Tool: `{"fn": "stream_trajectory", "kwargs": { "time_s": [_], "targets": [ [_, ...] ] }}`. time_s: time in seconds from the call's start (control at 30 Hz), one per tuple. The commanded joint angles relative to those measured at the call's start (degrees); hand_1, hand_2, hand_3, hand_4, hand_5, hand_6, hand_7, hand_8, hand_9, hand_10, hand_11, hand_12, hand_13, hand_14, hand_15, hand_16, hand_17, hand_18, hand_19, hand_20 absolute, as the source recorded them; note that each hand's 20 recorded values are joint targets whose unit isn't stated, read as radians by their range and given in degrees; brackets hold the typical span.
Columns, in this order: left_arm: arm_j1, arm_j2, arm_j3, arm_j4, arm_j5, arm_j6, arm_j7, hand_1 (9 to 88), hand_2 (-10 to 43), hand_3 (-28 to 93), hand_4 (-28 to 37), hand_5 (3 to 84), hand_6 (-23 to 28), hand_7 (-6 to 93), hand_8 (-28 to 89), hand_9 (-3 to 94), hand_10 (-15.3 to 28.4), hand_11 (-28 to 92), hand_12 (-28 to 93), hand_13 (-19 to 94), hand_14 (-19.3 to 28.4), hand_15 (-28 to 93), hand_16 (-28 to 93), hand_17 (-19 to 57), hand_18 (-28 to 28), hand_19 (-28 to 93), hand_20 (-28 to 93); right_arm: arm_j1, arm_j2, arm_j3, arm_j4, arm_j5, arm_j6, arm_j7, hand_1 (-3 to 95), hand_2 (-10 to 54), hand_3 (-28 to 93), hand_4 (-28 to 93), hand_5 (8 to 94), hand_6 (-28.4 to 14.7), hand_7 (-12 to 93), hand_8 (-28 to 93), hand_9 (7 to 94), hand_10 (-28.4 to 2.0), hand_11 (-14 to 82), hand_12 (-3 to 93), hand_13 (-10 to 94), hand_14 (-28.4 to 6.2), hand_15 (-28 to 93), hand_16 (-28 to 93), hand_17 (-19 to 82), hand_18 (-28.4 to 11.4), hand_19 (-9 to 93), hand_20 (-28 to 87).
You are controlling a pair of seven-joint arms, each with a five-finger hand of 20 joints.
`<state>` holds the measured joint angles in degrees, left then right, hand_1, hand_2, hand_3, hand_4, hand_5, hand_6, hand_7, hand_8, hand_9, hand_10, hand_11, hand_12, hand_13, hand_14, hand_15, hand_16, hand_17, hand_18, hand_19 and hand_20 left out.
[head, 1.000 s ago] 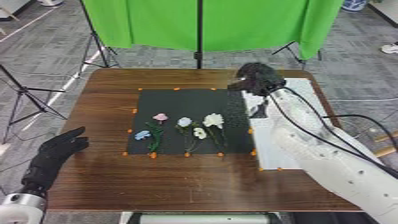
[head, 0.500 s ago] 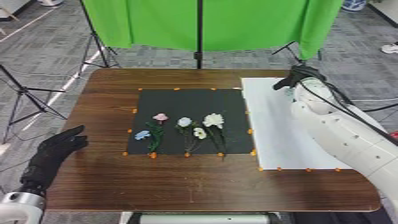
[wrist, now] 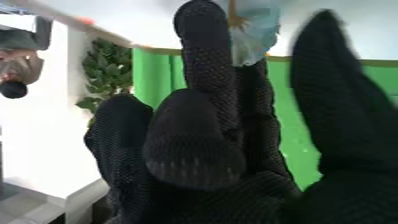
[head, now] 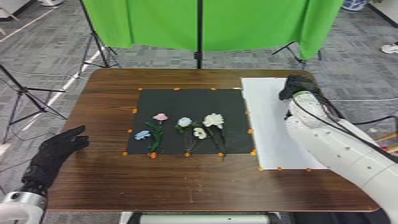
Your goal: Arrange flowers
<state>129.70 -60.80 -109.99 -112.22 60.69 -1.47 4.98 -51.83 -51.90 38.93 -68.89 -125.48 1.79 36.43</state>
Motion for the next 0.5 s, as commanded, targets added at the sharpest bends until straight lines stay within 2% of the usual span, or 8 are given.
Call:
{"fn": "stream_trajectory", "kwargs": {
  "time_s": [0.03,0.13,0.27,0.37,0.5],
  "targets": [
    [0.2,-0.64,0.25,0.27,0.22,-0.58,-0.24,28.0,-5.8,66,-18.0,41.9,5.5,8.7,-5,41.5,13.9,19,14,34,18.7,18,3,3.7,14.9,7,16,-1.7,-0.7,-1.3,-0.3,3.9,13.8,-1.9,58.8,-9.5,54,-20,76.4,1.0,19,5,90.5,-8.4,14.3,42.0,93,0.2,64,37,66,-15.8,93,68],
    [0.4,-0.60,0.12,0.18,0.26,-0.60,-0.47,28.1,-5.9,66,-18.0,41.9,5.5,8.7,-5,41.5,13.8,19,14,34,18.8,18,3,3.7,14.9,7,16,-4.1,0.0,2.4,-4.4,7.5,17.5,-1.0,62.7,-9.5,56,-21,82.2,-0.5,21,10,93.6,-7.8,15.6,43.0,94,0.2,64,36,67,-15.4,93,67],
    [0.9,-0.93,-0.30,-0.19,0.19,-0.35,-0.46,28.0,-5.9,66,-17.9,41.9,5.5,8.7,-5,41.6,13.9,19,14,34,18.7,18,3,3.7,14.8,7,16,-9.6,1.8,9.7,-14.7,17.5,22.1,-0.7,63.6,-9.5,56,-21,82.9,-1.2,21,10,93.7,-7.7,18.0,42.3,94,0.3,65,35,68,-15.1,93,66],
    [1.0,-0.79,-0.74,-0.25,0.18,-0.47,-0.52,28.0,-5.9,66,-18.0,41.9,5.4,8.7,-5,41.6,13.9,19,14,34,18.7,18,3,3.7,14.8,7,16,-15.3,3.1,15.0,-23.4,26.2,23.0,-1.5,63.7,-9.5,57,-21,82.9,-1.5,21,11,93.7,-7.8,18.3,42.4,94,0.3,65,35,68,-15.1,93,66],
    [0.8,-0.40,-0.82,-0.10,0.18,-0.81,-0.94,28.0,-5.9,66,-17.9,41.9,5.5,8.7,-5,41.5,13.9,19,14,34,18.7,18,3,3.7,14.8,7,16,-22.3,2.8,19.8,-31.5,34.7,23.9,-3.0,63.9,-9.5,57,-21,82.8,-1.6,21,11,93.7,-7.8,18.4,42.6,94,0.4,65,35,68,-15.0,93,66]
  ]
}}
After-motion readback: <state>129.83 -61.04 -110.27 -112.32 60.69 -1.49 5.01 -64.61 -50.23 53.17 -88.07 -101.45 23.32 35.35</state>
